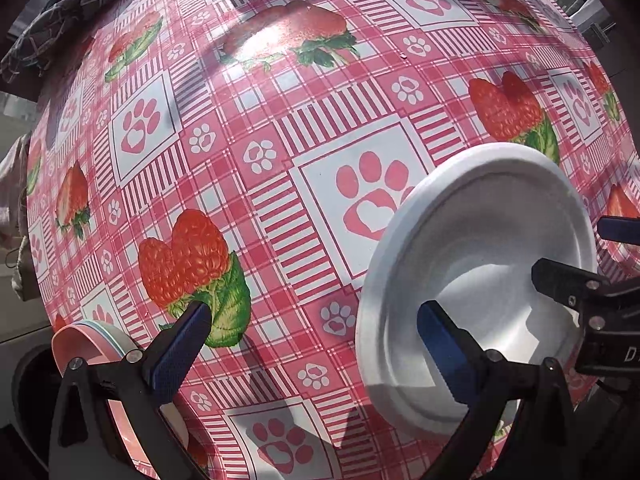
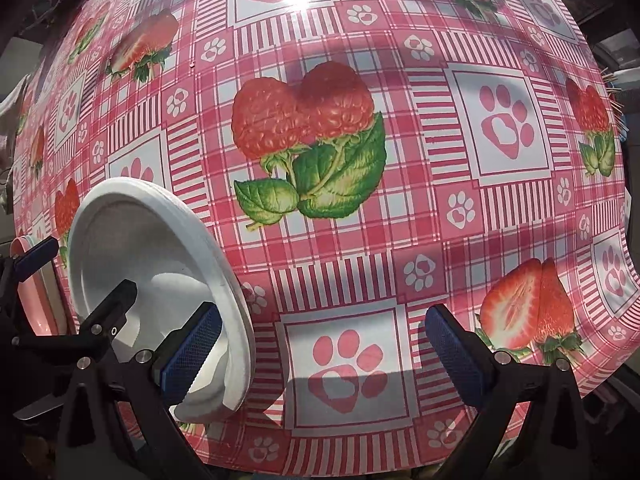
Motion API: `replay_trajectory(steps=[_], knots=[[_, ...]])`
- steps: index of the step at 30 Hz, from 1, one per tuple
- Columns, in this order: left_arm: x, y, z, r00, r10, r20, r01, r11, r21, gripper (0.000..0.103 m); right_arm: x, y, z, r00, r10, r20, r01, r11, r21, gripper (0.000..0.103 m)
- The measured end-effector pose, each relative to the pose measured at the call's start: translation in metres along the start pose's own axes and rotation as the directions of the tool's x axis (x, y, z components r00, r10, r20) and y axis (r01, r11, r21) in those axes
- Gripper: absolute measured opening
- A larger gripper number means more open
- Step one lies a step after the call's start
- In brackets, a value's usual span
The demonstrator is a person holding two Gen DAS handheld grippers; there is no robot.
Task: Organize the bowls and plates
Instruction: 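Close both grippers on the rim of the white bowl, then lift the white bowl stack with both grippers toward the pink plates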
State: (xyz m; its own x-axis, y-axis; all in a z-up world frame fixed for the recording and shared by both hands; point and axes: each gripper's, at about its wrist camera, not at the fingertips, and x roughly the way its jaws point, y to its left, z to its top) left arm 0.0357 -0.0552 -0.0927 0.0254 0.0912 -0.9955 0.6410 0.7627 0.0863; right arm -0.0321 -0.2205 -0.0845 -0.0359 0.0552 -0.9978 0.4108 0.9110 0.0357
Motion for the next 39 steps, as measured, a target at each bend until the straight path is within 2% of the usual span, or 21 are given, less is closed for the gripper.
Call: replay_trajectory(steps=[11,16,25,27,30,32,33,34,36,37,38,39], knots=[[0.025,-0.019,0.004,0.999,-0.046,0.001,0.046,0.999,-0.002,0.103,0.02,0.009,0.0,1.0,0.019,-0.025,-0.02,1.0,-0.01,0.103],[0.034,-0.002,-0.002,0.99,-0.144,0.003,0.143,0.987,-0.077,0.103,0.021,-0.001,0.001,0.999,0.026,-0.02,-0.026,1.0,0.005,0.103],[0.04,-0.009,-0.001,0.992,-0.122,-0.024,0.119,0.987,-0.104,0.103,0.021,-0.004,0.004,1.0,0.024,-0.021,-0.023,0.999,0.032,0.103],[0.035,-0.008,-0.001,0.993,-0.114,-0.016,0.112,0.989,-0.096,0.098,0.018,-0.004,0.005,1.0,0.021,-0.018,-0.02,0.999,0.033,0.103],[0.022,-0.013,0.0,0.992,-0.126,-0.005,0.125,0.989,-0.076,0.087,0.008,-0.002,0.002,1.0,0.029,-0.004,-0.029,0.999,0.024,0.092],[0.019,-0.016,0.0,0.989,-0.147,0.003,0.147,0.987,-0.072,0.08,0.001,0.002,-0.003,0.999,0.046,0.01,-0.046,0.999,0.009,0.076],[0.018,-0.016,0.001,0.989,-0.149,0.005,0.149,0.986,-0.075,0.076,-0.001,0.004,-0.004,0.998,0.058,0.016,-0.058,0.998,-0.001,0.072],[0.015,-0.016,0.002,0.987,-0.158,0.009,0.158,0.984,-0.082,0.073,-0.003,0.006,-0.005,0.998,0.065,0.021,-0.065,0.998,-0.013,0.065],[0.005,-0.02,0.001,0.979,-0.204,0.027,0.206,0.974,-0.094,0.051,-0.006,0.008,-0.007,0.994,0.109,0.03,-0.109,0.994,-0.028,0.043],[0.003,-0.021,0.002,0.973,-0.227,0.031,0.229,0.969,-0.09,0.045,-0.007,0.009,-0.008,0.986,0.162,0.027,-0.161,0.987,-0.023,0.024],[0.002,-0.023,0.003,0.967,-0.253,0.028,0.255,0.963,-0.086,0.032,-0.007,0.009,-0.008,0.979,0.202,0.021,-0.202,0.979,-0.007,0.021],[0.002,-0.023,0.003,0.965,-0.26,0.031,0.262,0.961,-0.086,0.03,-0.006,0.01,-0.009,0.978,0.206,0.018,-0.206,0.978,0.004,0.021]])
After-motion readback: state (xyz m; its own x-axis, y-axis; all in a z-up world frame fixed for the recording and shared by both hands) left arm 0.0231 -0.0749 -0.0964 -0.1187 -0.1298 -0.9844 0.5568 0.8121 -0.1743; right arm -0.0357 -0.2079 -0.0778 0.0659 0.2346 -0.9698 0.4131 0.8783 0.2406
